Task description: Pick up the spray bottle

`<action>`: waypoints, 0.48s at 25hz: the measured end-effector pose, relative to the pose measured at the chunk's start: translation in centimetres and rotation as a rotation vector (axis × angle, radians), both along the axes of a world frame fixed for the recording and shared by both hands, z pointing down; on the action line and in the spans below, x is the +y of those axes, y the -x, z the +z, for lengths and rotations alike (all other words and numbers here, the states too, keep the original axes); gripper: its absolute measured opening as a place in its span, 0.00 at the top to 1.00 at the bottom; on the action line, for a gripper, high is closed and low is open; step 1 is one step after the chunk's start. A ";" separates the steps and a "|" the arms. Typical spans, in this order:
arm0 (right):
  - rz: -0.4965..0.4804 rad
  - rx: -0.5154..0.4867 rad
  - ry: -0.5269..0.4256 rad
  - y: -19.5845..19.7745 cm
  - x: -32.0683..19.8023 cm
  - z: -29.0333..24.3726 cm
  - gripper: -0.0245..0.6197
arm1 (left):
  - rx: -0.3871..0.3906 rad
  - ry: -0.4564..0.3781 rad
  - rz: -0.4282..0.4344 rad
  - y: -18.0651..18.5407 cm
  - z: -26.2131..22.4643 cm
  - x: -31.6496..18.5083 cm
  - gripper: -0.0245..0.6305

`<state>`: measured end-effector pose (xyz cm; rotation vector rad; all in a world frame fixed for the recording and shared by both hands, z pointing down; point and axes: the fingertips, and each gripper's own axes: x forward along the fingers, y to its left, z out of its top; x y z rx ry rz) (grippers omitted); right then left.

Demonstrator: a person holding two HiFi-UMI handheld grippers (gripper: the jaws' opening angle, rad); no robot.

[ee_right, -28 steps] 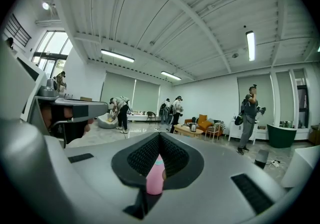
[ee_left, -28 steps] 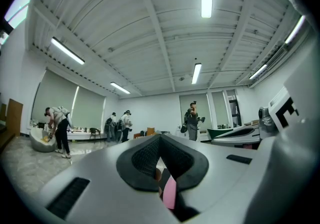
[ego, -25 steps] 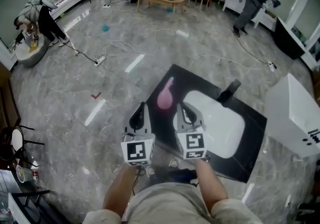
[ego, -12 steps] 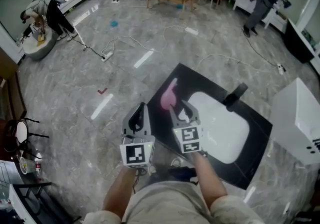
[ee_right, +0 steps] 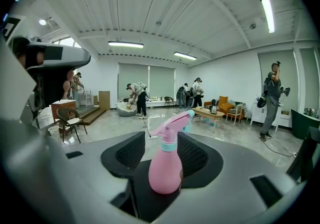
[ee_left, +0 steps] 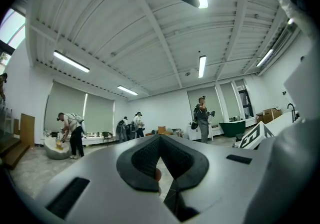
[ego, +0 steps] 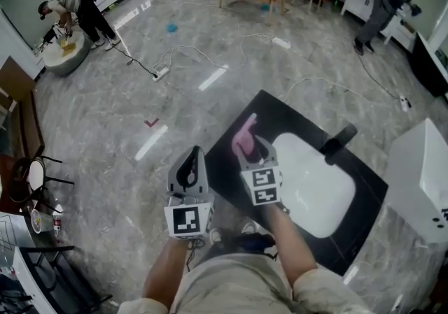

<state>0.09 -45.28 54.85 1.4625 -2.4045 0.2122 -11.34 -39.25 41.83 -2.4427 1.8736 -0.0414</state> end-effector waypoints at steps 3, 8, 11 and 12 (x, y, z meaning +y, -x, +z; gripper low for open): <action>-0.001 0.006 0.020 0.0 -0.6 1.0 0.67 | -0.009 0.001 -0.010 0.1 0.0 -0.1 0.96; -0.013 0.013 0.039 0.0 -1.6 2.2 0.67 | -0.019 0.006 -0.032 0.7 0.2 -0.7 0.96; -0.027 0.013 0.046 0.3 -2.0 2.7 0.67 | -0.028 0.010 -0.044 0.9 0.5 -0.9 0.96; -0.030 0.015 0.047 0.4 -2.1 2.8 0.67 | -0.030 0.011 -0.047 0.9 0.6 -1.0 0.96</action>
